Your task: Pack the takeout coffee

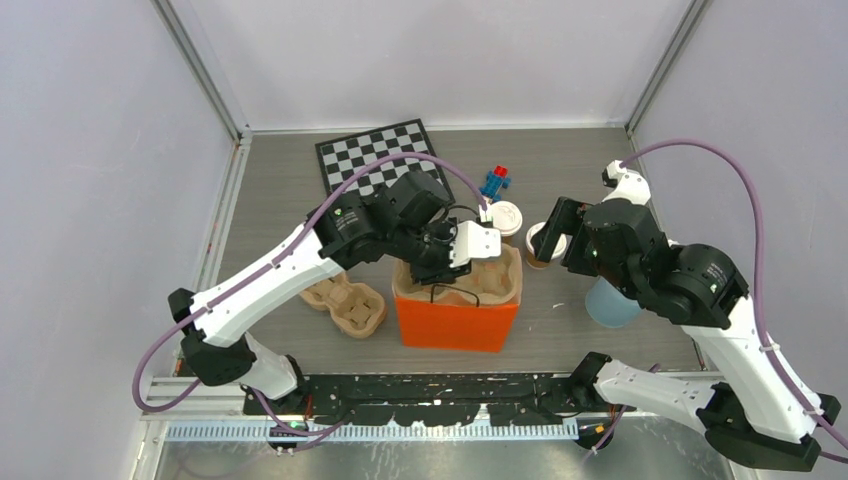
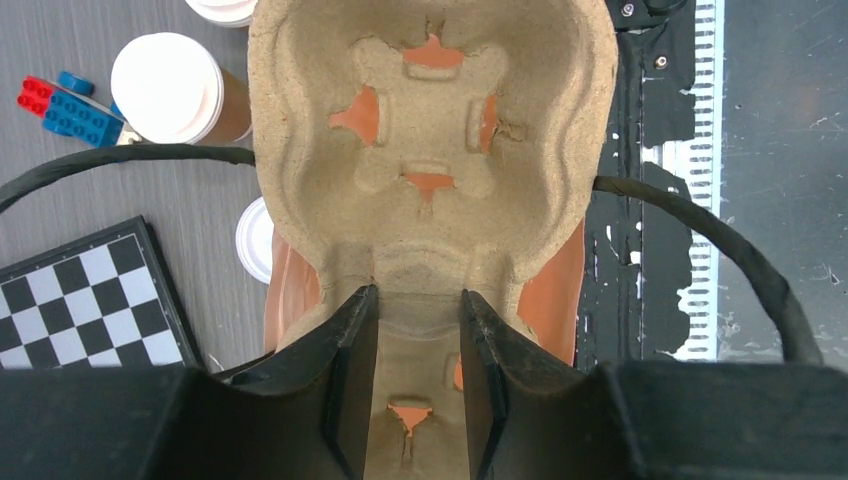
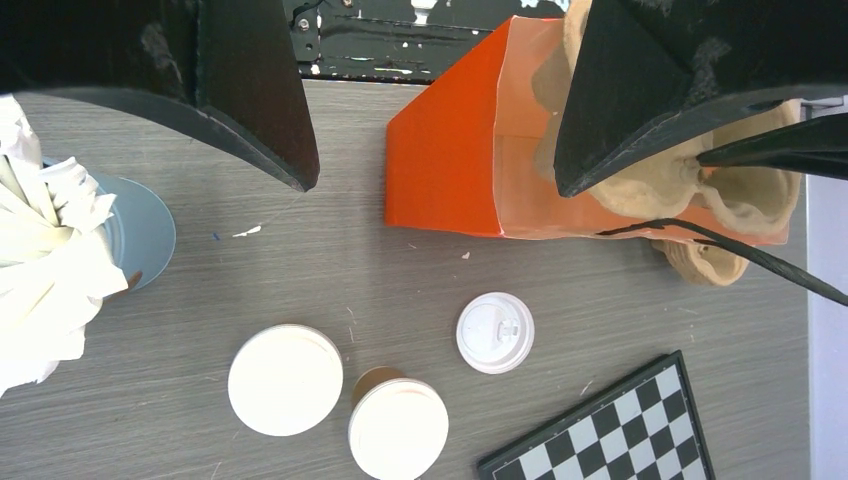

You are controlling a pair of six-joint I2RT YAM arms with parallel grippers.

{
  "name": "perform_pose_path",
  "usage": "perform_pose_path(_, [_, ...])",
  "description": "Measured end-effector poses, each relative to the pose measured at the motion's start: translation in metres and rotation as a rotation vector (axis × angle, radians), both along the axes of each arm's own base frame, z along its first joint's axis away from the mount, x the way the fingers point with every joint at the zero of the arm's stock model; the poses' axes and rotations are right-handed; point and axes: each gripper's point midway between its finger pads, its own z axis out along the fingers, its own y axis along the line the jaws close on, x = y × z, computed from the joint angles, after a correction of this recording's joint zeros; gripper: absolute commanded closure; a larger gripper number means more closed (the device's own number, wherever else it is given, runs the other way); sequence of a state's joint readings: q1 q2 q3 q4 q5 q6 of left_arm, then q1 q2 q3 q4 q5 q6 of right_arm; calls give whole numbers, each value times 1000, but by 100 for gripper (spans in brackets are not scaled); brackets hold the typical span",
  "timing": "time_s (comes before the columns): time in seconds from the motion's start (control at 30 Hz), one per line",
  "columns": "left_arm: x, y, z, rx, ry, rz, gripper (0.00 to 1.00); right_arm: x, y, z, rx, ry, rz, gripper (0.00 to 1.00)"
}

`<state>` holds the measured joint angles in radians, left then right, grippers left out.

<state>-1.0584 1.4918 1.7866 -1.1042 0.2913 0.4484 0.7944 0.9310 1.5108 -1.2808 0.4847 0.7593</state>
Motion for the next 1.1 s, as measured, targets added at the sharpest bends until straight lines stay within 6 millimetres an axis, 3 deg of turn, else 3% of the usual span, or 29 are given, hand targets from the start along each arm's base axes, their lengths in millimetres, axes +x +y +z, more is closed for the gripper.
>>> perform_pose_path(0.2, [1,-5,-18,5,12,-6,82,0,-1,0,0,-1,-1,9])
perform_pose_path(0.47, [3,-11,-20,-11,9,-9,82,-2,-3,-3,-3,0,-3,9])
perform_pose_path(1.1, [4,-30,0,-103,-4,-21,83,-2,-3,-7,-6,1,-3,9])
